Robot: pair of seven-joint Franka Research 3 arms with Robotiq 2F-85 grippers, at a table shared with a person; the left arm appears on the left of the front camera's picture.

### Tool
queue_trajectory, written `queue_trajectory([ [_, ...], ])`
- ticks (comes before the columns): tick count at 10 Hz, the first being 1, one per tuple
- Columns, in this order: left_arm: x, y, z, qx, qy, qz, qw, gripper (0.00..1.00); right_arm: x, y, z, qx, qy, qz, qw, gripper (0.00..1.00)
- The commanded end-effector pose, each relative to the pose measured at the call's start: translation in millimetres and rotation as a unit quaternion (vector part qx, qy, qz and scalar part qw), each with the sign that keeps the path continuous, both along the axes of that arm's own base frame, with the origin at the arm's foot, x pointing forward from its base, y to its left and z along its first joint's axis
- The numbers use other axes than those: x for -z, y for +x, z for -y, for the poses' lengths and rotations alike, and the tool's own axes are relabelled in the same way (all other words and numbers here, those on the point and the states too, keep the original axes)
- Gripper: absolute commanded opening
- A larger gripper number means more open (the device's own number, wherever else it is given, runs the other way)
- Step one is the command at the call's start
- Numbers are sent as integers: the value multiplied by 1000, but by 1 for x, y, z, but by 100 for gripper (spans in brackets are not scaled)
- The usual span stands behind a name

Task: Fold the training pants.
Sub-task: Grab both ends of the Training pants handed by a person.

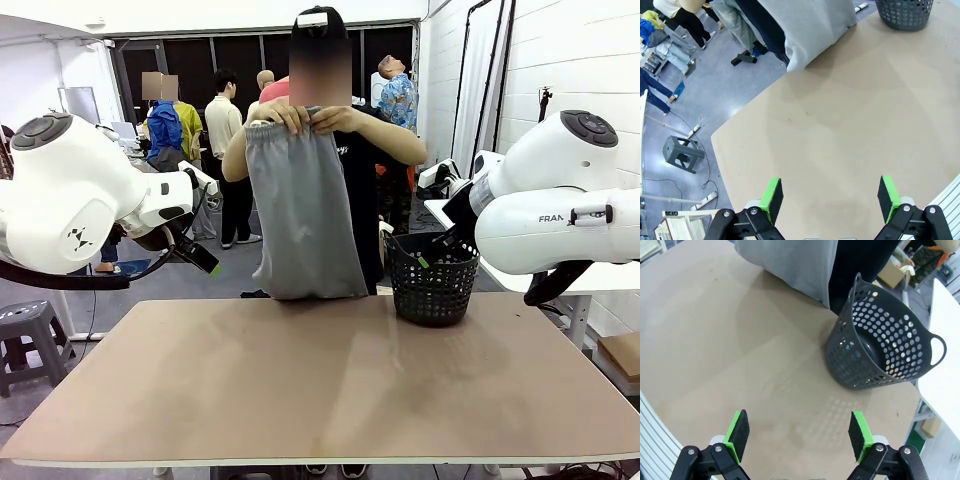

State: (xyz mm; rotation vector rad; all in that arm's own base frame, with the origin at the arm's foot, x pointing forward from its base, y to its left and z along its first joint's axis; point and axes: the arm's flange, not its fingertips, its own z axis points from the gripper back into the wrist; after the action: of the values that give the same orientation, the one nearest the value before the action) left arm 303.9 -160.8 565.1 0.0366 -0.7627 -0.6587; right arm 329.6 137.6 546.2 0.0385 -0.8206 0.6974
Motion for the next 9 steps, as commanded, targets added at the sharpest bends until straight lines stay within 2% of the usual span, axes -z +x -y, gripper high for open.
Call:
queue_trajectory([
  [1,-1,0,0,1,1,2,1000,100,0,0,0,0,-1,0,1000,100],
  [9,-1,0,0,1,1,2,1000,100,0,0,0,0,-1,0,1000,100],
])
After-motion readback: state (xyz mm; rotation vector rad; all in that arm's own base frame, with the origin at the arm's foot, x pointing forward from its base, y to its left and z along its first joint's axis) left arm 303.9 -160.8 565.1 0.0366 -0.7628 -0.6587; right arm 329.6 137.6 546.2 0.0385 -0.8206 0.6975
